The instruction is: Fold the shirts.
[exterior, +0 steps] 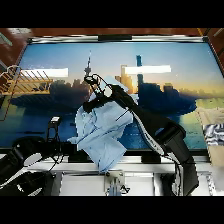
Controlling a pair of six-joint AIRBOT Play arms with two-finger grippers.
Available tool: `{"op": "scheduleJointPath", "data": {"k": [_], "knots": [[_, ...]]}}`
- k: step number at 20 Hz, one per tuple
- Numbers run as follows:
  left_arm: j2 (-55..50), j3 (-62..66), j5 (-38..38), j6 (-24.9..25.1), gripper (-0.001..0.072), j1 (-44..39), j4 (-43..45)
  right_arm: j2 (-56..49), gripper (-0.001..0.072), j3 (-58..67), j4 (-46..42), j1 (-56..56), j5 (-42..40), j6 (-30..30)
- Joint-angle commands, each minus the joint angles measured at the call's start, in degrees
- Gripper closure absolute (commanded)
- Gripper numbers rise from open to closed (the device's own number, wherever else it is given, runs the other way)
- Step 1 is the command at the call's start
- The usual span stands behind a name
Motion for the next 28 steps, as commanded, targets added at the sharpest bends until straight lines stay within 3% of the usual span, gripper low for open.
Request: {"op": "scheduleJointPath", "data": {"k": [1,2,3,4,7,10,15,17,20,22,24,28], "knots": [[0.0,0.0,0.6,-1.3,0.0651,-0.1,-0.2,-1.5,0.0129,0.0,0.0,0.3,-2.7,4.1],[0.0,0.0,0.8,-1.3,0.0651,-0.1,-0.2,-1.7,0.0289,0.0,-0.2,0.3,-3.7,6.0],[0.0,0.0,1.0,-1.3,0.0651,-0.1,-0.2,-1.6,0.0520,0.1,-0.5,0.3,-4.4,7.3],[0.0,0.0,1.1,-1.3,0.0651,-0.1,-0.1,-1.3,0.0639,0.1,-0.4,0.2,-4.4,8.3],[0.0,1.1,1.6,-1.3,0.0651,0.0,2.2,2.3,0.0641,0.1,-2.3,-1.3,-0.3,9.0],[0.0,6.7,4.1,-1.3,0.0651,1.5,8.3,10.3,0.0641,0.1,-12.2,-4.4,3.1,9.3],[-0.3,21.0,26.0,-1.3,0.0651,13.9,9.3,28.2,0.0641,1.3,-19.6,-12.1,1.2,11.5],[-1.7,28.1,29.0,-1.1,0.0651,18.9,8.1,34.4,0.0641,4.1,-22.3,-14.5,0.9,12.9],[-4.7,38.5,29.0,4.9,0.0651,21.4,7.4,43.5,0.0641,8.1,-26.8,-15.8,0.6,16.8],[-7.9,44.0,27.4,12.2,0.0651,21.3,2.4,48.4,0.0641,8.8,-26.9,-15.0,2.8,17.7],[-10.7,47.9,21.8,19.6,0.0651,21.3,-1.9,51.9,0.0641,8.8,-27.3,-14.0,9.3,20.3],[-11.5,48.9,8.4,26.2,0.0651,21.4,-1.8,54.6,0.0641,8.8,-36.3,-13.8,26.7,29.2]]}}
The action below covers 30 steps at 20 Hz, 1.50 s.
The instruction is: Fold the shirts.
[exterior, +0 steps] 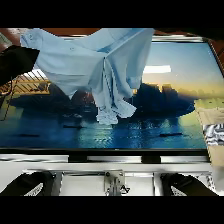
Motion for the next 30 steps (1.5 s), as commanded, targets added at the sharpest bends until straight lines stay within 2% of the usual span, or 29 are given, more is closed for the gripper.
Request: {"op": "scheduleJointPath", "data": {"k": [1,4,9,12,16,20,23,24,25,26,29,30], "knots": [[-1.2,2.1,-13.8,8.4,0.0651,0.3,-1.1,2.7,0.0641,-0.2,-8.9,0.2,16.3,7.8],[-1.2,-0.1,-22.6,9.4,0.0651,0.2,-0.8,2.7,0.0641,-5.9,-8.3,0.2,20.4,10.4],[-1.1,-9.6,-23.2,9.4,0.0651,0.2,-3.3,2.7,0.0641,-20.8,-6.4,0.2,17.2,11.5],[-1.1,-16.2,-21.6,9.4,0.0651,0.2,-7.8,2.7,0.0641,-28.0,-6.2,0.2,14.4,13.3],[-1.8,-23.2,-17.3,9.2,0.0651,-2.0,-8.7,2.7,0.0641,-38.5,-5.9,0.2,13.2,16.2],[-4.1,-30.2,-14.1,9.2,0.0651,-6.5,-11.9,2.7,0.0641,-52.3,0.5,0.2,6.1,17.4],[-5.5,-34.3,-10.7,7.2,0.0651,-8.7,-11.9,2.7,0.0640,-54.8,0.3,0.2,4.7,18.9],[-5.5,-34.8,-10.3,7.2,0.0651,-8.7,-11.8,2.8,0.0600,-54.8,0.4,0.1,4.7,18.9],[-5.4,-34.8,-10.3,7.2,0.0651,-8.6,-11.6,2.8,0.0381,-54.7,0.4,0.1,4.9,18.6],[-5.3,-34.8,-10.3,7.3,0.0651,-8.6,-11.6,2.8,0.0195,-54.2,0.2,0.1,5.5,16.8],[-5.0,-34.8,-10.4,7.3,0.0651,-8.6,-10.8,2.7,0.0189,-48.8,-5.8,0.1,7.8,11.8],[-5.0,-34.8,-10.5,7.4,0.0651,-8.6,-10.5,2.7,0.0146,-45.8,-9.8,0.1,8.5,10.4]]}}
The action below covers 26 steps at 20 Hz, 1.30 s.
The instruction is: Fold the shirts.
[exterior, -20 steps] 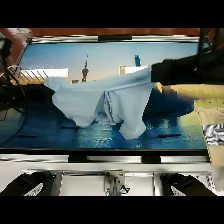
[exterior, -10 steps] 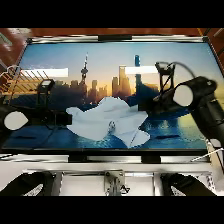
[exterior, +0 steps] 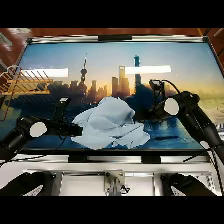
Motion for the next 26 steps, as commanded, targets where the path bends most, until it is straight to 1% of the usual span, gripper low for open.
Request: {"op": "scheduleJointPath", "data": {"k": [1,2,4,5,6,9,11,13,16,21,24,25,26], "knots": [[0.0,-0.5,0.4,0.2,0.0651,-0.2,0.8,0.0,0.0130,7.0,-10.0,0.0,1.5,-5.8],[0.0,-0.5,0.3,0.2,0.0651,-0.3,0.7,-0.3,0.0130,9.4,-11.4,0.0,1.0,-7.9],[0.0,-0.5,0.3,0.2,0.0650,-0.3,0.7,-3.6,0.0130,12.7,-9.0,0.0,2.3,-14.6],[0.1,-0.5,0.4,0.2,0.0651,-0.3,0.7,-6.2,0.0065,12.8,-6.9,0.0,4.0,-18.2],[0.2,-0.5,0.3,0.2,0.0651,-0.3,0.7,-9.3,0.0049,12.8,-4.9,0.0,6.4,-21.3],[2.4,-0.5,0.3,0.2,0.0651,-0.3,0.7,-19.6,0.0049,12.8,4.0,-0.6,14.1,-31.1],[4.3,-0.5,0.3,0.2,0.0651,-0.2,0.7,-25.0,0.0050,12.8,11.0,-1.5,16.5,-36.5],[5.9,-0.5,0.3,0.0,0.0651,-0.2,0.6,-28.2,0.0049,12.8,12.1,-1.8,16.3,-38.2],[6.7,-0.5,0.3,-2.9,0.0651,-0.2,0.4,-30.2,0.0050,12.8,11.8,-1.8,15.3,-40.2],[6.7,-0.5,0.4,-2.9,0.0651,-0.2,0.3,-30.7,0.0050,12.8,9.9,-1.7,9.6,-41.2],[6.7,-0.5,0.4,-2.8,0.0651,-0.2,0.4,-30.7,0.0052,12.8,9.9,-1.7,7.9,-41.4],[6.7,-0.5,0.5,-2.8,0.0651,-0.2,0.5,-30.7,0.0147,12.8,10.0,-1.7,8.3,-41.6],[6.7,-0.5,0.5,-2.8,0.0651,-0.2,0.4,-30.7,0.0333,12.8,10.0,-1.7,9.4,-41.8]]}}
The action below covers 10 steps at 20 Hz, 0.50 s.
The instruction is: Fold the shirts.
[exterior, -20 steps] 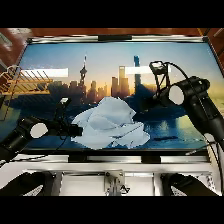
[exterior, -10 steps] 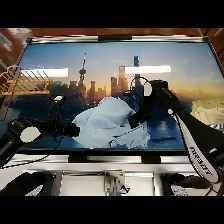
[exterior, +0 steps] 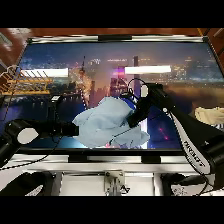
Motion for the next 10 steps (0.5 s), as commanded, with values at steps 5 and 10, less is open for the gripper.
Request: {"op": "scheduleJointPath", "data": {"k": [5,10], "knots": [[0.0,0.0,1.7,0.0,0.0651,0.1,0.6,3.5,0.0640,0.0,-3.1,0.0,7.4,-0.6],[-0.1,2.1,2.4,-0.1,0.0650,0.1,0.4,17.7,0.0641,0.0,-10.3,0.0,0.4,13.6]]}}
